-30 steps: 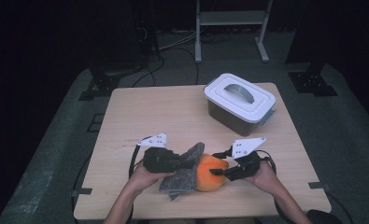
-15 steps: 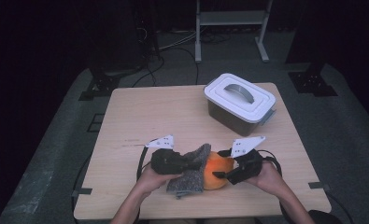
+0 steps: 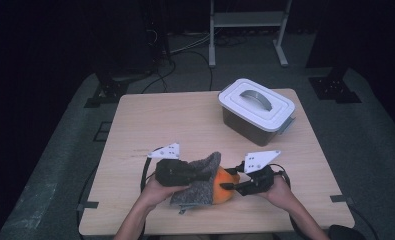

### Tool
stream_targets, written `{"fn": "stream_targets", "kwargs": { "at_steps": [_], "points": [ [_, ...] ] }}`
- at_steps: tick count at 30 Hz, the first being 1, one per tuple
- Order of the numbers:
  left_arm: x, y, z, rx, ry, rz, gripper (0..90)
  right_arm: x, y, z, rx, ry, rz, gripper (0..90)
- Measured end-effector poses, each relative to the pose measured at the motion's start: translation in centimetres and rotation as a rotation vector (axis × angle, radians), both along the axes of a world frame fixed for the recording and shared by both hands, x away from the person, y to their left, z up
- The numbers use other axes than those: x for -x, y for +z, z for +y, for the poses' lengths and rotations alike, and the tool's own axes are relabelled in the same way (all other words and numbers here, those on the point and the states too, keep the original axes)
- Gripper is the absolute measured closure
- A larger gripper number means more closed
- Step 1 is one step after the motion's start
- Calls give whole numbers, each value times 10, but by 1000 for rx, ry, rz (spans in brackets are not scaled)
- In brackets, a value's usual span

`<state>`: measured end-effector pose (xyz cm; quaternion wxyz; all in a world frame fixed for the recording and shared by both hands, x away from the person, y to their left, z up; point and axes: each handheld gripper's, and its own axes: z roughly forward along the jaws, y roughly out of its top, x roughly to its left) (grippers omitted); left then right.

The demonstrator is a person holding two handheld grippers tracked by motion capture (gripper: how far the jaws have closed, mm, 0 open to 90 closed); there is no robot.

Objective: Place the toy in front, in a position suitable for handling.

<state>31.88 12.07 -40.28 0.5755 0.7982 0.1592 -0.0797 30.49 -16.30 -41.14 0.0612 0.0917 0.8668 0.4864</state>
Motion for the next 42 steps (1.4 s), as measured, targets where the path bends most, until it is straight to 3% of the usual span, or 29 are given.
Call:
{"fn": "stream_targets", "kwargs": {
  "at_steps": [1,2,6,8,9,12,14,15,18,19,21,22,24,26,29,33,37,40,42],
  "points": [
    [-2,-4,0,21,3,23,786,0,-3,-2,16,14,-20,531],
    [-4,-6,1,26,8,32,787,-2,-3,-5,16,17,-8,525],
    [-7,-11,3,-11,33,38,785,-12,-5,-24,21,-24,81,481],
    [-8,-14,3,-4,34,52,785,-15,-4,-29,25,-54,136,402],
    [-9,-14,3,-6,35,49,785,-15,-2,-29,30,-61,142,373],
    [-9,-13,2,-6,33,48,785,-8,8,-26,63,-71,108,337],
    [-7,-13,-1,-4,23,51,785,-5,10,-22,57,-76,112,328],
    [-7,-12,-2,-9,19,46,785,-5,8,-18,81,-82,105,333],
    [-4,-9,-5,-18,14,33,785,-5,3,-13,77,-83,116,440],
    [-4,-8,-4,-16,11,29,785,-4,3,-13,74,-73,81,497],
    [-3,-3,-2,-12,8,17,786,0,5,-13,41,-47,44,572],
    [-3,0,0,-7,9,7,786,3,6,-12,-4,-38,17,586],
    [-2,7,3,15,3,-13,785,4,6,-9,-44,-26,20,585],
    [-1,11,4,11,8,-25,785,2,4,-7,-59,-12,27,583],
    [-4,4,2,-56,22,-32,786,-4,-3,-5,-9,-11,42,562],
    [-9,-3,7,-82,64,-16,786,-13,-7,-14,20,-43,69,519],
    [-9,-6,8,-90,66,-2,785,-17,-7,-22,14,-84,138,421],
    [-8,-6,5,-85,54,5,783,-9,3,-20,52,-102,92,358],
    [-7,-6,2,-87,37,4,783,-3,7,-17,46,-91,105,325]
  ]
}}
